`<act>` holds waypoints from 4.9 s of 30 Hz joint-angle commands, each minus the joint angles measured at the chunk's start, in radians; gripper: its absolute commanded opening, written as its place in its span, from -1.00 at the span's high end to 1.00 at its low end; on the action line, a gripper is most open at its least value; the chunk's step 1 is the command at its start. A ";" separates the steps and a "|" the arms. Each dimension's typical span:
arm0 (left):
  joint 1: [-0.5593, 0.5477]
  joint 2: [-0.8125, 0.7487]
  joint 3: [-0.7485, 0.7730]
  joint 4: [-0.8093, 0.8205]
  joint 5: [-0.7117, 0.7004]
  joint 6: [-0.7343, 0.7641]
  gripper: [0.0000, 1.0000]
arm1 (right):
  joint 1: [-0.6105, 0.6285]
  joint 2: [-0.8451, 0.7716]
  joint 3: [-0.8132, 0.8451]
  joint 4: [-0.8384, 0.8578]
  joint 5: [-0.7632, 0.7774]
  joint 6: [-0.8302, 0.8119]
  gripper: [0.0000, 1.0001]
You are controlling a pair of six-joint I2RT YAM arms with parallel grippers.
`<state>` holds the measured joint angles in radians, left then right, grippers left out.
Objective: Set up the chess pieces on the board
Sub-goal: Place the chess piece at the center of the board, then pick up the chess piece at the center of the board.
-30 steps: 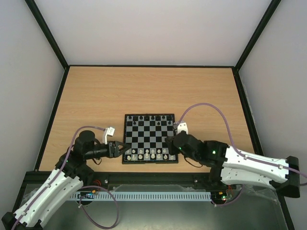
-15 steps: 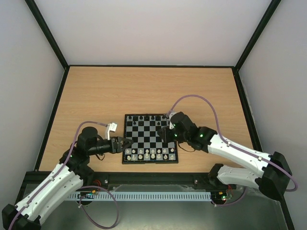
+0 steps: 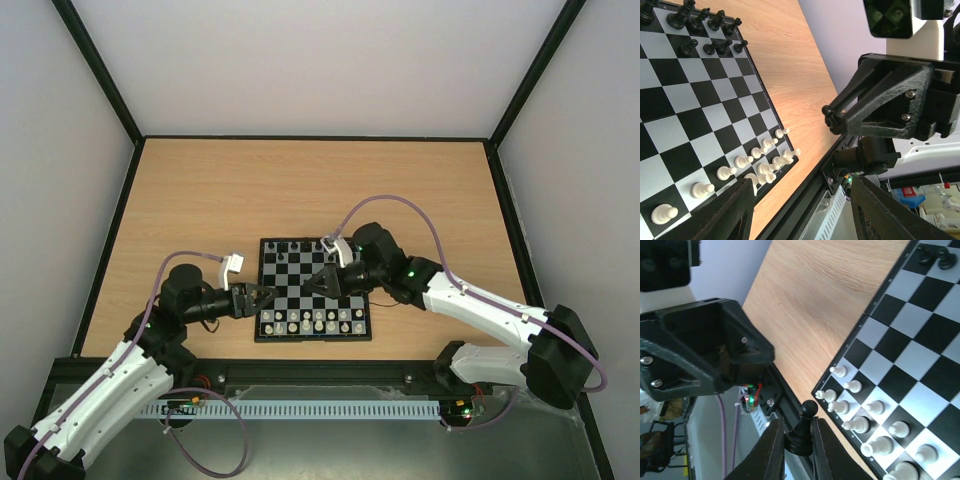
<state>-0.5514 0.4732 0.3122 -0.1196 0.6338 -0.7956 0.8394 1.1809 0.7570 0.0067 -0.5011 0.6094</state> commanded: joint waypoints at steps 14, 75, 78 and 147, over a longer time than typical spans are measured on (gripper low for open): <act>-0.002 -0.064 0.020 -0.099 -0.088 0.021 -0.13 | -0.007 0.133 0.118 -0.038 0.114 -0.064 0.78; -0.002 -0.479 0.425 -0.661 -0.700 -0.088 -0.12 | 0.290 1.162 1.063 -0.282 0.666 -0.251 0.51; -0.001 -0.479 0.421 -0.659 -0.698 -0.088 -0.13 | 0.295 1.146 1.044 -0.279 0.664 -0.250 0.39; -0.001 -0.479 0.393 -0.656 -0.666 -0.083 -0.12 | 0.256 1.258 1.275 -0.629 0.581 -0.144 0.59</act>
<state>-0.5514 0.0074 0.7094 -0.7776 -0.0418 -0.8864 1.0912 2.4359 2.0575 -0.5961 0.0761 0.4576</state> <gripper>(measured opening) 0.562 0.209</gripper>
